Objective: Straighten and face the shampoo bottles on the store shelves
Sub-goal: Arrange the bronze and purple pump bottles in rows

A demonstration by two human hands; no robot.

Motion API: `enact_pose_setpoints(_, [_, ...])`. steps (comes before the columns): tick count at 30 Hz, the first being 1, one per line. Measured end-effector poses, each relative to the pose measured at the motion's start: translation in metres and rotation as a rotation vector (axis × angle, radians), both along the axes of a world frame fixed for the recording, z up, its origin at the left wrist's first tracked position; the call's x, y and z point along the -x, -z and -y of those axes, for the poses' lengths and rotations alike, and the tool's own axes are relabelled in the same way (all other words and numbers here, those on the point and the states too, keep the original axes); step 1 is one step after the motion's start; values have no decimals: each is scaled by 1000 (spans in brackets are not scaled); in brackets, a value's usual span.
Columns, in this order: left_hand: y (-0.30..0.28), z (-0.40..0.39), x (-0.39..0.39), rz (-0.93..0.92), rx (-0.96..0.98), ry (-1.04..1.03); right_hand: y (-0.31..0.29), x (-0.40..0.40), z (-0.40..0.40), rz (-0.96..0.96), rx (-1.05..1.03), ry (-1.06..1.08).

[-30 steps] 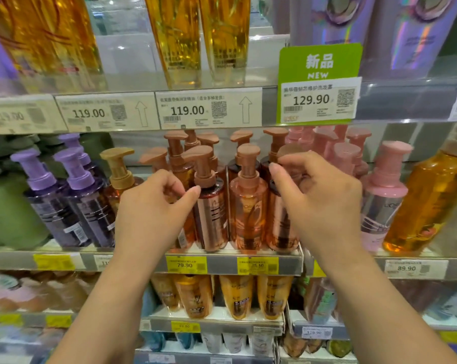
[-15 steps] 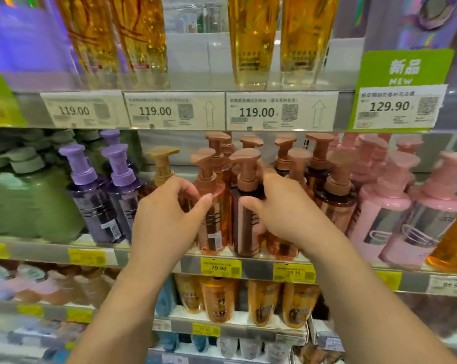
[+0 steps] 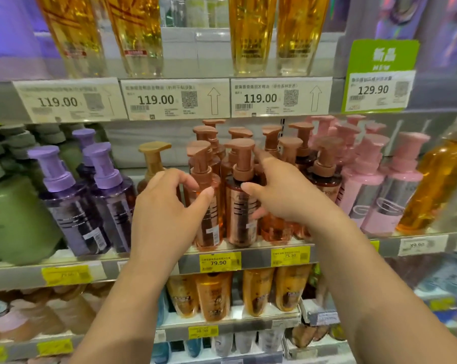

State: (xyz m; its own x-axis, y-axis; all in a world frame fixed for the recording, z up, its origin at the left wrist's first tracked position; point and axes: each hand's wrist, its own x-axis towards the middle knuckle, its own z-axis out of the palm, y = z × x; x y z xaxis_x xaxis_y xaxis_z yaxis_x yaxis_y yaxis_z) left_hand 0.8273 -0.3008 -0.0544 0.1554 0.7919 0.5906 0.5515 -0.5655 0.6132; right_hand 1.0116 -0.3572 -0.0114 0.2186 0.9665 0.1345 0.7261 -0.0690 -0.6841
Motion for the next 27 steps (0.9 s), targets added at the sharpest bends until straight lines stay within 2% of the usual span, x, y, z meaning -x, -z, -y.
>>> enact_pose_setpoints(3, [-1, -2, 0, 10, 3, 12, 5, 1, -5, 101, -92, 63])
enact_pose_setpoints(7, [0, -2, 1, 17, 25, 18, 20, 13, -14, 495, -156, 253])
enact_pose_setpoints(9, [0, -1, 3, 16, 35, 19, 21, 18, -12, 476, -160, 286])
enact_pose_setpoints(11, [-1, -1, 5, 18, 46, 20, 18, 16, -11, 373, -151, 263])
enact_pose_setpoints(14, [-3, -1, 8, 7, 56, 23, 12, 9, -9, 250, -41, 105])
enact_pose_setpoints(16, [-4, 0, 7, -2, 60, 26, 11, 8, -7, 246, -44, 67])
enact_pose_setpoints(18, [-4, 1, 5, -19, 56, 26, 12, 9, -8, 266, -83, 117])
enact_pose_setpoints(23, [-4, 2, 2, -86, 60, -5, 25, 16, -17, 509, -173, 274])
enact_pose_setpoints(25, [-3, 2, 3, -98, 59, -17, 24, 15, -12, 446, -174, 232])
enact_pose_setpoints(27, [-3, 2, 4, -108, 60, -20, 18, 9, -7, 298, -125, 139])
